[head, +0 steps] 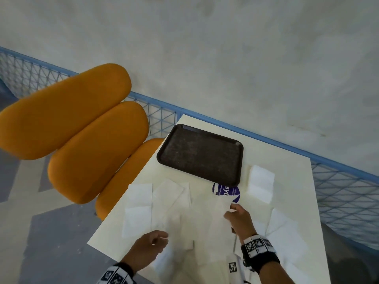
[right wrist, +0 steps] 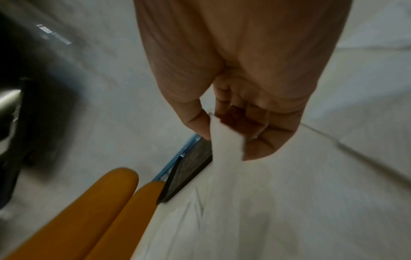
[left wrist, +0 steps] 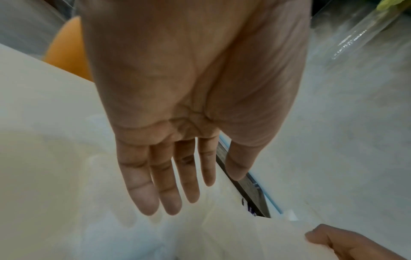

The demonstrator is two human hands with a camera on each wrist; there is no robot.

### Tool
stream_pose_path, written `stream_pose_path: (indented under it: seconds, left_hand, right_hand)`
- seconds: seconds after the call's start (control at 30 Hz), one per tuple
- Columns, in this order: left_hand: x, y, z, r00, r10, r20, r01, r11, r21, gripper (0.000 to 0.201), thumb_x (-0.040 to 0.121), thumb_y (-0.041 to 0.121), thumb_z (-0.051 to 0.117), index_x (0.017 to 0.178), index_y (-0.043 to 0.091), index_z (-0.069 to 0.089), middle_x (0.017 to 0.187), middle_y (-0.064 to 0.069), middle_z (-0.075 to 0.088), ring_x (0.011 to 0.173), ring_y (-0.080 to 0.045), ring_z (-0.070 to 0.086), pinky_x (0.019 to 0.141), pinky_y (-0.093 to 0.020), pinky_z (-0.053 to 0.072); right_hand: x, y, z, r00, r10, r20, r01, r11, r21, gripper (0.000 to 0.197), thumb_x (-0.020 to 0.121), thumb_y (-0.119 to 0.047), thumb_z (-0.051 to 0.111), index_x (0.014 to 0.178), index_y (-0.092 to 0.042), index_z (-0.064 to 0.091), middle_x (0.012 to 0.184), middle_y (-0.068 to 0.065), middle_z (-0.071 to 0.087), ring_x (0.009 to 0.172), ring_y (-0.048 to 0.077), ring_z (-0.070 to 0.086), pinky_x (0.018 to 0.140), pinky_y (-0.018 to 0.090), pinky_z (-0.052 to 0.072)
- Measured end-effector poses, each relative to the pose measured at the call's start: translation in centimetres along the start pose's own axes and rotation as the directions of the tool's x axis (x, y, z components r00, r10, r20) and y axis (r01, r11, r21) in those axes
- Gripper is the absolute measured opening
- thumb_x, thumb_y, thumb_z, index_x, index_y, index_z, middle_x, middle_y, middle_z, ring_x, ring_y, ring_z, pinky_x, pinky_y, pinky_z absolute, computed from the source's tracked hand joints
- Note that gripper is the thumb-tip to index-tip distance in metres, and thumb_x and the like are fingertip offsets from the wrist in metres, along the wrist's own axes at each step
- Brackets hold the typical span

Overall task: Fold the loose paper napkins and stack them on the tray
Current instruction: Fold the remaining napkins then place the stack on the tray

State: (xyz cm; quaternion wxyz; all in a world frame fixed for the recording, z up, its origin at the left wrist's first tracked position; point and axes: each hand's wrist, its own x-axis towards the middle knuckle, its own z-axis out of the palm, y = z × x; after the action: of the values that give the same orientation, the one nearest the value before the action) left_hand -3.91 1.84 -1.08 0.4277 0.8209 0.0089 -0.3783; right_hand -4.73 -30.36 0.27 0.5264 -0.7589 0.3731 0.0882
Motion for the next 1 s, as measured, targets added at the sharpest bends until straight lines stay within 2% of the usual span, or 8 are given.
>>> stream_pose_path:
  seconds: [0.1,0.17,0.37,0.47,0.57,0.77,0.9,1.0]
  left_hand:
    - [0.7,1.8,1.0,0.998,0.044,0.039,-0.045,0.999,0.020,0.025,0.096,0.040,0.058,0.119,0.031,0.065,0.105,0.006,0.071,0.088,-0.002,0.069,0.066,-0.012,0.051]
    - [1.1,2.7,1.7,0.994,0.073,0.078,-0.077,0.996,0.043,0.027,0.097,0.039,0.057,0.121,0.030,0.064,0.104,0.005,0.072,0.090,-0.003,0.069,0.068,-0.014,0.052]
    - [1.2,2.5,2.1,0.993,0.078,0.088,-0.081,0.996,0.026,0.022,0.097,0.038,0.057,0.117,0.032,0.065,0.105,0.007,0.072,0.091,-0.004,0.070,0.070,-0.018,0.055]
    - [1.0,0.9,1.0,0.997,0.046,0.069,-0.047,0.999,0.000,0.019,0.096,0.038,0.061,0.114,0.035,0.066,0.105,0.007,0.072,0.085,-0.002,0.070,0.073,-0.020,0.056]
    - [0.9,-0.8,-0.1,0.998,-0.004,0.068,0.004,1.000,0.000,0.016,0.095,0.042,0.061,0.110,0.040,0.065,0.106,0.006,0.072,0.092,-0.007,0.070,0.079,-0.025,0.058]
    - [1.3,-3.3,-1.7,0.986,-0.126,0.109,0.129,0.992,-0.015,0.026,0.097,0.045,0.058,0.120,0.034,0.060,0.113,0.004,0.068,0.102,-0.013,0.067,0.082,-0.026,0.057]
    - [1.0,-3.0,-2.4,0.966,-0.189,0.178,0.181,0.981,0.065,0.029,0.100,0.052,0.048,0.125,0.037,0.048,0.122,0.007,0.063,0.106,-0.009,0.063,0.072,-0.011,0.052]
    - [1.0,-3.2,-1.9,0.973,-0.173,0.155,0.162,0.983,0.082,0.032,0.098,0.052,0.052,0.125,0.035,0.052,0.116,0.004,0.067,0.105,-0.013,0.065,0.076,-0.016,0.055]
  right_hand:
    - [-1.5,0.0,-0.7,0.986,-0.165,-0.013,0.155,0.947,-0.281,0.039,0.090,-0.017,0.062,0.127,-0.022,0.054,0.092,-0.001,0.062,0.085,0.013,0.059,0.077,0.024,0.043]
    - [-2.2,0.3,-0.4,0.974,-0.226,0.004,0.215,0.921,-0.324,0.036,0.089,-0.018,0.064,0.124,-0.023,0.056,0.083,-0.003,0.062,0.079,0.009,0.059,0.072,0.019,0.044]
    - [-1.5,2.7,2.4,0.991,-0.041,0.124,0.060,0.986,-0.153,0.042,0.090,-0.055,0.063,0.122,-0.029,0.056,0.105,-0.001,0.071,0.088,0.014,0.070,0.073,0.026,0.056]
    - [-0.4,4.3,3.1,0.996,-0.001,-0.085,-0.018,0.974,-0.226,0.036,0.093,-0.042,0.063,0.123,-0.022,0.057,0.113,0.004,0.072,0.098,0.019,0.065,0.093,0.032,0.051]
    - [0.4,4.8,3.4,0.975,0.070,-0.213,-0.113,0.974,-0.197,0.042,0.091,-0.035,0.068,0.125,-0.016,0.053,0.120,0.011,0.069,0.106,0.027,0.063,0.099,0.035,0.048]
    - [2.2,3.3,4.6,0.973,0.096,-0.208,-0.144,0.963,-0.230,0.064,0.082,-0.027,0.077,0.136,-0.014,0.044,0.130,0.013,0.060,0.118,0.032,0.060,0.094,0.036,0.049]
    - [3.1,3.2,4.9,0.980,0.107,-0.167,-0.150,0.950,-0.273,0.055,0.084,-0.014,0.072,0.132,-0.017,0.044,0.128,0.010,0.064,0.113,0.030,0.063,0.091,0.033,0.051]
    - [3.5,3.3,4.6,0.981,0.131,-0.145,-0.165,0.951,-0.260,0.045,0.082,-0.015,0.073,0.123,-0.015,0.054,0.120,0.008,0.066,0.110,0.028,0.064,0.084,0.028,0.048]
